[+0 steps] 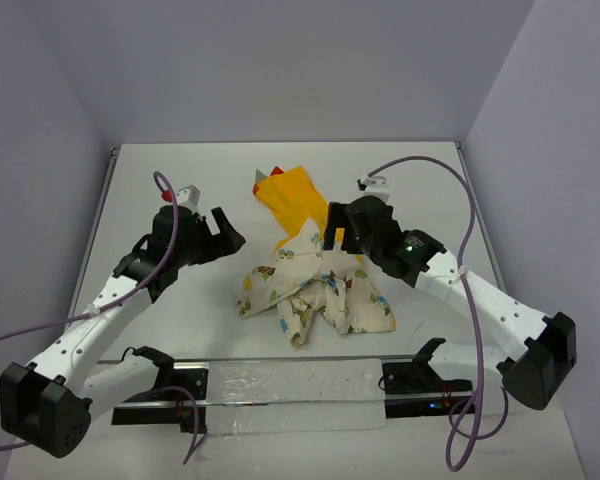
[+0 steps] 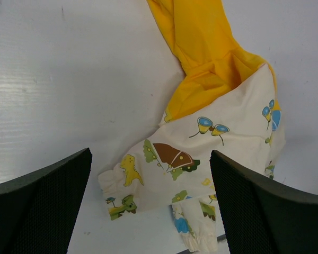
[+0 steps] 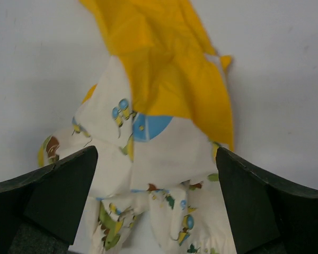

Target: Zip up the jacket

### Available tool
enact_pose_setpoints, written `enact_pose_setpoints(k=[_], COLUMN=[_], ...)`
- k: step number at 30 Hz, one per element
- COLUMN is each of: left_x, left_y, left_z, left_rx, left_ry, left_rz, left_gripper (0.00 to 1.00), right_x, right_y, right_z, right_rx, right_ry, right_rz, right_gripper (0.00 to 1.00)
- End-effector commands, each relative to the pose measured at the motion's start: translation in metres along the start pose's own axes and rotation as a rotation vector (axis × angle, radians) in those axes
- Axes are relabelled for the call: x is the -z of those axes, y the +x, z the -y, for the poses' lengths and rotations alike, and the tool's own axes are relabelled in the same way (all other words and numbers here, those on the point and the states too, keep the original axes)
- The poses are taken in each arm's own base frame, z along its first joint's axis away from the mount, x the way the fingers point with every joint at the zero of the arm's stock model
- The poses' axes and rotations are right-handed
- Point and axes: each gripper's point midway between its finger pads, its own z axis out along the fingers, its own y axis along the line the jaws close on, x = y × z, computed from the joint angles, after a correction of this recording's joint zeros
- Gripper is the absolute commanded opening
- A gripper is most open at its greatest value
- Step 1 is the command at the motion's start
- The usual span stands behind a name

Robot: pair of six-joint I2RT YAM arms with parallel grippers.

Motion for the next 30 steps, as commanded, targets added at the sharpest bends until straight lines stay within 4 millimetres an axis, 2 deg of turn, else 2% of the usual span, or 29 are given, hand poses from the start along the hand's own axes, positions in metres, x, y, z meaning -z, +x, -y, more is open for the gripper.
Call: enact_pose_setpoints(k=[1,5,8,9,11,13,14,15,16,17,18,19,20,21,24,25,29,30], left_x=[-0.007,-0.017,-0.030,-0.034,-0.038,-0.043,-0.047,-0.048,-0.049,-0.050,-0.052,-0.053,-0.055,-0.056,-0.061,-0.060,-0.040,-0.033], left_y=[0.022,0.049,0.080,0.088,0.099,0.109,0.113,0.115,0.118,0.118,0.117,0.118,0.118,0.116,0.106,0.096,0.014,-0.004], left_z=[0.015,0.013,0.000,0.001,0.000,0.002,0.001,0.002,0.003,0.005,0.007,0.008,0.008,0.010,-0.005,0.003,-0.006,-0.008], left_rx=[0.070,0.103,0.125,0.121,0.138,0.136,0.146,0.150,0.155,0.159,0.165,0.171,0.170,0.166,0.129,0.127,0.082,0.083], left_ry=[0.108,0.154,0.143,0.164,0.158,0.159,0.149,0.150,0.150,0.160,0.170,0.173,0.169,0.171,0.050,0.069,-0.124,-0.160], left_rz=[-0.067,-0.134,-0.202,-0.223,-0.255,-0.287,-0.293,-0.296,-0.303,-0.298,-0.291,-0.291,-0.291,-0.290,-0.272,-0.250,-0.032,0.009], left_gripper=[0.99,0.99,0.96,0.95,0.92,0.89,0.85,0.77,0.70,0.62,0.45,0.22,0.06,0.00,0.00,0.00,0.00,0.00], right_x=[-0.010,-0.020,-0.033,-0.037,-0.041,-0.046,-0.046,-0.045,-0.044,-0.043,-0.041,-0.039,-0.035,-0.035,-0.020,-0.017,0.013,0.023], right_y=[0.035,0.052,0.061,0.061,0.064,0.068,0.069,0.068,0.067,0.065,0.062,0.057,0.050,0.049,0.025,0.023,-0.008,-0.016], right_z=[-0.037,-0.043,-0.044,-0.046,-0.047,-0.046,-0.045,-0.045,-0.046,-0.046,-0.047,-0.049,-0.051,-0.050,-0.060,-0.061,-0.091,-0.109], right_rx=[-0.043,-0.047,-0.018,-0.008,0.009,0.024,0.028,0.027,0.024,0.021,0.020,0.021,0.016,0.019,0.018,0.022,0.053,0.063], right_ry=[-0.113,-0.117,-0.109,-0.116,-0.109,-0.095,-0.093,-0.097,-0.097,-0.097,-0.103,-0.111,-0.120,-0.118,-0.155,-0.164,-0.322,-0.393], right_rz=[-0.099,-0.134,-0.156,-0.157,-0.169,-0.190,-0.193,-0.190,-0.185,-0.180,-0.171,-0.160,-0.145,-0.144,-0.093,-0.088,-0.041,-0.032], right_gripper=[1.00,1.00,0.88,0.80,0.70,0.45,0.27,0.10,0.01,0.00,0.00,0.00,0.00,0.00,0.00,0.00,0.00,0.00])
